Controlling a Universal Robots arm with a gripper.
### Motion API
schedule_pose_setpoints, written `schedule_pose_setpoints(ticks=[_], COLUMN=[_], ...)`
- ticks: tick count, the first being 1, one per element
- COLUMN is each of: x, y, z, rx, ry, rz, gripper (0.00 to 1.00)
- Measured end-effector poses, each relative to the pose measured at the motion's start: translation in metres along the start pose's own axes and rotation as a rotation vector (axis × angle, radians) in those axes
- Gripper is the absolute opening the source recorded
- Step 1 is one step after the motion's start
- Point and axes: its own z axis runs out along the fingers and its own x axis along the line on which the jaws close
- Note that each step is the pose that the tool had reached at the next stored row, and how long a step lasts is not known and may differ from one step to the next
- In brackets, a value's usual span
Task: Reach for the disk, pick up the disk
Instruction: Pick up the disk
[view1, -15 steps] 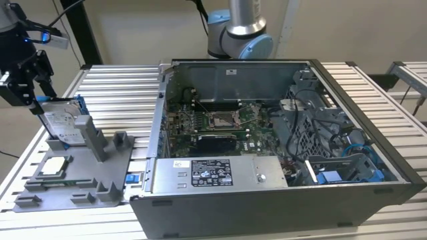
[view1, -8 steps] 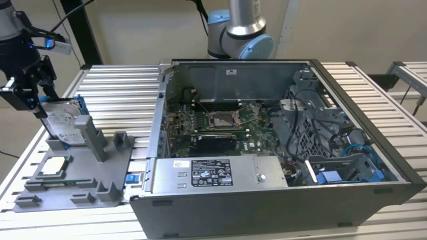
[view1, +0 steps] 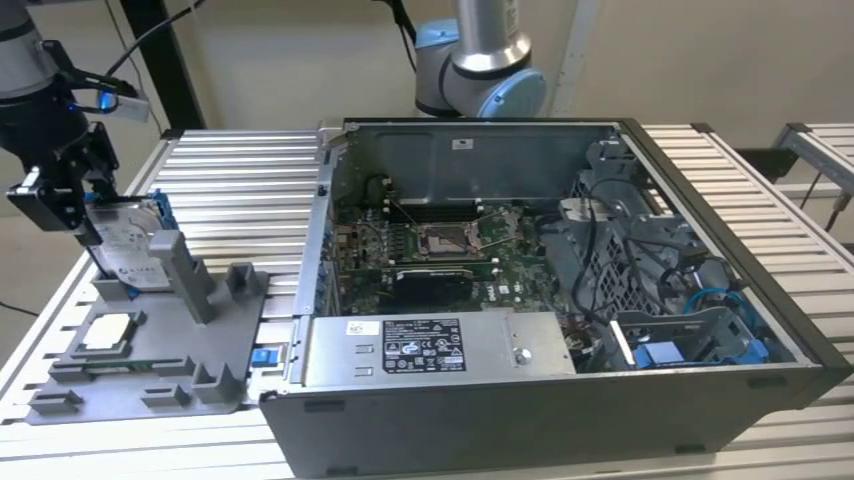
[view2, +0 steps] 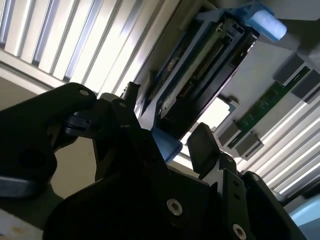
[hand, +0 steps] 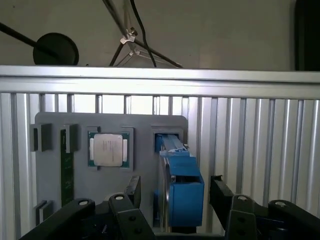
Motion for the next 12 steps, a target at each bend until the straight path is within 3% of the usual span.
schedule_pose_setpoints(ticks=[6,12], x=[-0.0003,-0.0004], y=[-0.0002,-0.0002], z=[0.0092,0.0114], rx=[0.0,0.0001], ry=[0.0,-0.0001], rz=[-0.002,-0.002], gripper=[1.0,1.0])
